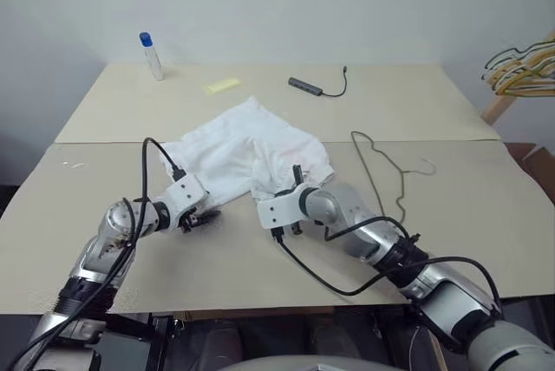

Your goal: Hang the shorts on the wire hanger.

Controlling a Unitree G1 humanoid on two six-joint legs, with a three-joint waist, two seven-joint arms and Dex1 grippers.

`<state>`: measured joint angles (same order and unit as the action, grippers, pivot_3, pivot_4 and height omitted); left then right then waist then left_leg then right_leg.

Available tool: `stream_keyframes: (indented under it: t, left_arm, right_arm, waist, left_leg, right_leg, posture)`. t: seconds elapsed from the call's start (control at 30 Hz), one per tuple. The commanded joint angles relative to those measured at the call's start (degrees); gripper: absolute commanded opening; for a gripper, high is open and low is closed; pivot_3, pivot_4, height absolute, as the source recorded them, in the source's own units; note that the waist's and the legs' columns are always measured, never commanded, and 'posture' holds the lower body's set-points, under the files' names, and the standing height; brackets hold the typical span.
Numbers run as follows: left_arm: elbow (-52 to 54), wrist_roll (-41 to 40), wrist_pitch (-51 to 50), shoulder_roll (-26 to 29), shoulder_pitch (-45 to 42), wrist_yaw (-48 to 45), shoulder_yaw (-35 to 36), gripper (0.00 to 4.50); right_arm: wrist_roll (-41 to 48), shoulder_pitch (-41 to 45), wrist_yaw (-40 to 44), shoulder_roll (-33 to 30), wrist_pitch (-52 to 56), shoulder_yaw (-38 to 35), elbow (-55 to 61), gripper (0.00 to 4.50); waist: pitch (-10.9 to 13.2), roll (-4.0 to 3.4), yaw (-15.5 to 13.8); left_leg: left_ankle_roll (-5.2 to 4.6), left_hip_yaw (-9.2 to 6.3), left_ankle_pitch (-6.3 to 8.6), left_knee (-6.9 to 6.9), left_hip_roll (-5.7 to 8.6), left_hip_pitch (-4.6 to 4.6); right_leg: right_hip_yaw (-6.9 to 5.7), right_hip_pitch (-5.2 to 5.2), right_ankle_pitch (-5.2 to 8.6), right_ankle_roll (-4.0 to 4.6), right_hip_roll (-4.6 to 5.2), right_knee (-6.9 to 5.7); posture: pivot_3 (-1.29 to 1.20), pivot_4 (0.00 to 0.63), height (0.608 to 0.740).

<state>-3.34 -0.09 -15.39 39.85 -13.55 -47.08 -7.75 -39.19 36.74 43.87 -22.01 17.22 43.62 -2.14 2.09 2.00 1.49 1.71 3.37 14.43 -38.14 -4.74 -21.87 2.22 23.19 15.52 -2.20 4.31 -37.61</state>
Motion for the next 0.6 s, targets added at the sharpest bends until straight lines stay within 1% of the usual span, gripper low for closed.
stream_keyframes:
  t: [0.03,0.13,0.17,0.27,0.37,0.43,0.57,0.6]
  left_arm:
    - [-1.21,1.51,-0.96,0.49,-1.04,0.56,-0.23,1.22]
    - [-1.83,1.64,-1.23,0.81,-1.41,0.83,0.35,0.18]
    - [-1.95,1.68,-1.13,0.92,-1.49,1.05,0.6,0.05]
    - [-1.43,2.06,0.69,1.27,-1.48,2.59,1.77,0.05]
    - [2.4,-0.58,3.96,2.45,0.68,1.73,5.13,0.05]
    - [6.42,-4.42,6.4,4.5,4.2,-1.82,8.77,0.05]
    - [14.25,-10.84,8.73,10.18,12.95,-9.24,15.94,0.05]
    - [16.74,-13.3,8.97,12.49,16.85,-13.04,19.15,0.05]
  right_arm:
    - [-0.71,-0.32,-0.08,-0.31,0.42,-3.03,2.3,0.0]
    - [-0.92,-0.52,-0.64,-0.31,-0.3,-3.87,2.05,0.0]
    - [-0.89,-0.62,-0.94,-0.38,-0.8,-4.16,1.97,0.0]
    - [-0.59,-0.79,-2.27,-1.19,-3.08,-5.04,1.64,0.0]
    - [1.3,-1.39,-4.48,-3.21,-7.63,-7.55,2.69,0.0]
    - [5.02,-2.88,-4.45,-5.37,-11.36,-10.87,5.14,0.0]
    - [14.58,-6.93,-0.15,-11.5,-19.55,-16.82,10.49,0.0]
    - [18.26,-8.75,1.97,-14.45,-23.54,-18.35,11.79,0.0]
  waist:
    - [0.0,0.0,0.38]
    - [0.0,0.01,0.73]
    - [0.0,0.01,0.82]
    - [0.0,0.01,1.03]
    - [0.0,0.01,1.03]
    - [0.0,0.0,1.11]
    - [0.02,0.0,1.12]
    - [0.02,0.0,1.17]
  left_leg:
    - [0.0,0.0,0.0,0.0,0.0,0.0]
    - [0.0,-0.02,0.0,0.0,0.0,0.02]
    - [0.0,-0.02,0.0,0.0,0.0,0.02]
    - [0.0,-0.03,0.0,0.0,0.0,0.02]
    - [0.0,-0.04,0.0,0.0,0.0,-0.05]
    - [0.0,-0.04,0.0,0.0,-0.01,-0.13]
    - [0.0,-0.03,0.01,0.01,-0.01,-0.16]
    - [0.0,-0.02,0.01,0.01,-0.01,-0.15]
  right_leg:
    - [0.0,0.0,0.0,0.0,0.0,0.0]
    - [0.0,-0.02,0.0,0.0,0.0,-0.02]
    - [0.0,-0.02,0.0,0.0,0.0,-0.02]
    - [0.0,-0.01,0.0,0.0,-0.01,-0.02]
    - [0.0,0.03,0.0,0.0,-0.01,0.0]
    - [0.0,0.09,0.0,0.0,0.0,0.01]
    - [0.0,0.12,0.0,0.0,0.04,0.04]
    - [0.0,0.11,0.0,0.0,0.05,0.03]
  posture:
    - [-0.02,0.0,0.74]
    - [-0.02,0.0,0.74]
    - [-0.01,0.0,0.74]
    - [-0.01,0.0,0.74]
    - [-0.01,0.0,0.74]
    - [-0.01,0.0,0.74]
    - [-0.02,0.0,0.74]
    - [-0.02,0.0,0.74]
